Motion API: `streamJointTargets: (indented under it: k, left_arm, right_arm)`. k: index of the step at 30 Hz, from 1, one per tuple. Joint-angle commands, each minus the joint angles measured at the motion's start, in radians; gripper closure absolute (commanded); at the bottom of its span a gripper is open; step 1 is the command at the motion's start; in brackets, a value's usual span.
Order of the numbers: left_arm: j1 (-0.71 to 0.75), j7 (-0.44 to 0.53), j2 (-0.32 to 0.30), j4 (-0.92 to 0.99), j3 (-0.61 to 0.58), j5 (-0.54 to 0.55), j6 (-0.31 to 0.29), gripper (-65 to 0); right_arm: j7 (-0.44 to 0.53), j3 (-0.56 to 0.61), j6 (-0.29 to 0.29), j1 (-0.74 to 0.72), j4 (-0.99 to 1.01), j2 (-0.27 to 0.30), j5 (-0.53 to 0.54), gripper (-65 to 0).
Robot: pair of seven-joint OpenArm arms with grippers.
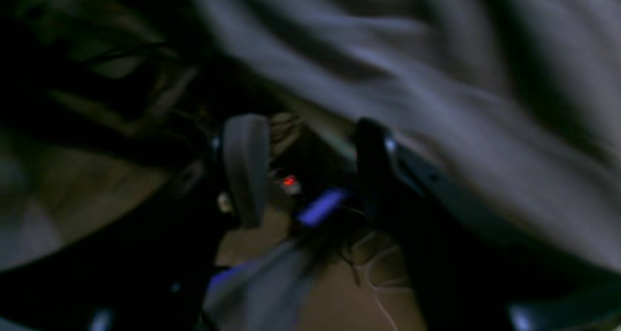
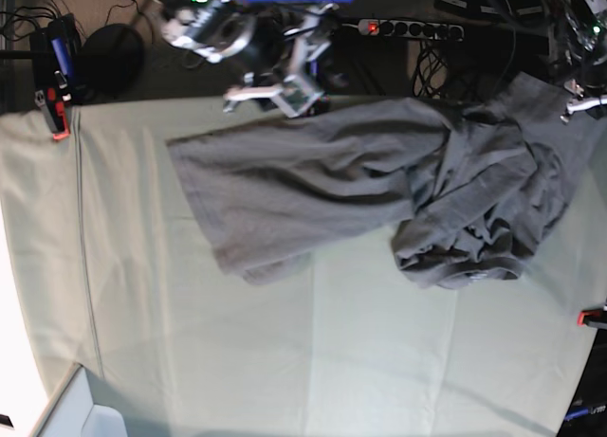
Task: Layout the t-shirt on the table in an organized manner, then fold the t-shirt properly
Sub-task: 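Grasp the shirt with the right gripper and drag it across the table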
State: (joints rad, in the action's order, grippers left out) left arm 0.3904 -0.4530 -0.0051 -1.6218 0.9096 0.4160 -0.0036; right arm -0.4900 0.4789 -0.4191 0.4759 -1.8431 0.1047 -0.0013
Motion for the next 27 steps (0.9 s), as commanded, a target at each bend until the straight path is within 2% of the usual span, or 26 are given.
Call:
streamJointTargets:
  k: [1, 3, 4, 11, 16, 18, 27]
  left_arm:
    - [0.006, 0.023, -0.009, -0.013, 0.006, 0.004, -0.002, -0.1]
    - [0.009, 0.023, -0.009, -0.013, 0.006, 0.002, -0.002, -0.1]
    - [0.009, 0.023, -0.009, -0.013, 0.006, 0.002, -0.002, -0.1]
    - [0.011, 0.023, -0.008, -0.011, 0.006, 0.001, -0.002, -0.1]
    - [0.012, 0.023, -0.008, -0.011, 0.006, -0.001, -0.002, -0.1]
    - [0.014, 0.023, -0.008, -0.011, 0.006, -0.002, -0.002, -0.1]
    - [0.011, 0.023, -0.008, -0.011, 0.006, -0.004, -0.002, -0.1]
  right_arm:
    - [0.021, 0.022, -0.014, -0.021, 0.01, -0.004, 0.008, -32.3]
    - [0.021, 0.073, -0.011, -0.055, 0.066, -0.009, 0.008, -32.6]
    - [0.021, 0.096, 0.009, -0.078, 0.092, -0.018, 0.008, -32.7]
    - [0.021, 0.24, 0.237, -0.208, 0.242, -0.032, 0.008, -32.9]
    - [0.021, 0.298, 0.354, -0.286, 0.337, -0.032, 0.008, -32.9]
    - [0.021, 0.303, 0.371, -0.299, 0.346, -0.029, 0.008, -32.9]
    - [0.021, 0.303, 0.374, -0.323, 0.379, -0.03, 0.008, -32.7]
